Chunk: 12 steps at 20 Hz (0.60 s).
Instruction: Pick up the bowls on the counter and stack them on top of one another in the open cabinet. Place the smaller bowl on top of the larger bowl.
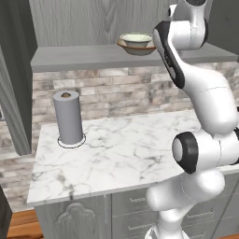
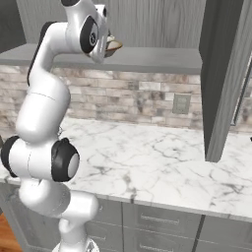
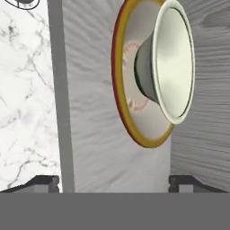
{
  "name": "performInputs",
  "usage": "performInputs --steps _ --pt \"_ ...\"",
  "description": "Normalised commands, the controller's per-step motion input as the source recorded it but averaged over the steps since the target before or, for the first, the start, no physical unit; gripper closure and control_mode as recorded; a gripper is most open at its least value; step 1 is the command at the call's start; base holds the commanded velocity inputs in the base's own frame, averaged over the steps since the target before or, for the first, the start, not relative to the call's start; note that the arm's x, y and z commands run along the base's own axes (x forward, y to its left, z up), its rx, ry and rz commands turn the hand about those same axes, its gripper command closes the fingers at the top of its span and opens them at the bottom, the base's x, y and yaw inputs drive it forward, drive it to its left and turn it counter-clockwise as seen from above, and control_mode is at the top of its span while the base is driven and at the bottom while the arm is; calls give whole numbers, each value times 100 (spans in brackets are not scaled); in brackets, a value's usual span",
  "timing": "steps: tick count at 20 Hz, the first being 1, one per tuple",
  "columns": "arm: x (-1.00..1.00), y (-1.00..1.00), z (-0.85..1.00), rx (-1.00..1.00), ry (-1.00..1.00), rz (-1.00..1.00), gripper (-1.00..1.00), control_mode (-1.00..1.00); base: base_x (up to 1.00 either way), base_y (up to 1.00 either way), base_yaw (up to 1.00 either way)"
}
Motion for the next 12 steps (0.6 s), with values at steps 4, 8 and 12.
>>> performInputs --steps 4,8,12 --pt "-100 -20 1 1 3 0 -100 -100 0 0 0" --pt "-100 -11 -13 0 0 0 -100 -100 0 0 0" --pt "-100 -9 -27 0 -2 0 -100 -100 0 0 0"
